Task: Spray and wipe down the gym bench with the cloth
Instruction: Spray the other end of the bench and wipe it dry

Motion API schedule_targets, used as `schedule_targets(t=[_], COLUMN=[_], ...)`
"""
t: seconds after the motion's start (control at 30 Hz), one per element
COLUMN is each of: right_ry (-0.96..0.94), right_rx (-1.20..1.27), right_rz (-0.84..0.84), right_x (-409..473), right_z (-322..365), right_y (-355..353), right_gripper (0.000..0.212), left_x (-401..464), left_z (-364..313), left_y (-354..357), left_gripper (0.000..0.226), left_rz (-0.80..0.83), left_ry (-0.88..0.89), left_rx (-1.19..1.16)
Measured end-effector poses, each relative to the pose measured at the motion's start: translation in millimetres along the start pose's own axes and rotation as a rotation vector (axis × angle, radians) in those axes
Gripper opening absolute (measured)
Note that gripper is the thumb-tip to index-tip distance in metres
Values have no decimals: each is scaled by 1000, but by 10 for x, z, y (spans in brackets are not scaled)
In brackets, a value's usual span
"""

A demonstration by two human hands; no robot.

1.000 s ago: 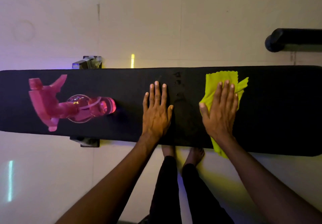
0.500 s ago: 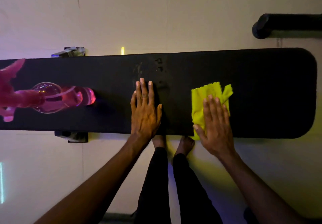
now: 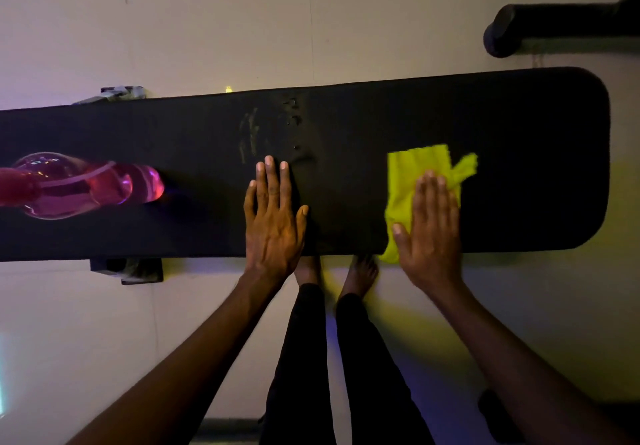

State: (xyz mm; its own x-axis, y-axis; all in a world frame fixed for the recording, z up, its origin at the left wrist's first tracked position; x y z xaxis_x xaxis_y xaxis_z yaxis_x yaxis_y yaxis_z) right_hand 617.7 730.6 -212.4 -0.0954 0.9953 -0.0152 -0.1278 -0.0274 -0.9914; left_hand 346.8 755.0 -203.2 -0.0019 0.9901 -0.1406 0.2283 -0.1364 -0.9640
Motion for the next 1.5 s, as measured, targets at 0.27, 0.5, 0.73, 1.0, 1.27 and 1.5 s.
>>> schedule_targets(t=[0.27, 0.5, 0.73, 1.0, 1.27, 1.5], right_ry=[265, 38, -245, -21, -265, -86], right_rx=[-33, 241, 84, -3, 28, 4], right_rz=[-48, -98, 43, -54, 18, -31], right_x=[60, 287, 325, 1069, 1255, 1184], right_z=[114, 598, 1191, 1328, 1917, 1548], right_y=[-46, -198, 68, 39, 110, 86], right_gripper=[77, 65, 80, 76, 78, 81], left_x=[-4, -11, -143, -156, -196, -213], left_z=[-34, 37, 635, 632, 759, 816], left_y=[27, -85, -187, -172, -247, -199], left_gripper=[69, 69, 67, 68, 74, 76], left_rz=[-16, -7, 18, 74, 63, 100], left_ry=[-36, 0, -90, -87, -174, -162], left_rx=[-2, -75, 26, 28, -30, -16])
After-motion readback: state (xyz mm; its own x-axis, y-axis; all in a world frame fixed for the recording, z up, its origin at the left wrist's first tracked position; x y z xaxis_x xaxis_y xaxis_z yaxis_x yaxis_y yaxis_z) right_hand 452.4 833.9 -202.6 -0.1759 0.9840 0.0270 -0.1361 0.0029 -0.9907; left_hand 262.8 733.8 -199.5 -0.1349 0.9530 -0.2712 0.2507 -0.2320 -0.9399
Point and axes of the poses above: each hand's wrist, its own x-axis towards the middle knuckle, its own y-axis out of the palm, z = x × y, the point moved 5 cm from there along x, towards the middle knuckle, and after that the axes turned 6 degrees about -z, right-handed, at the moved point
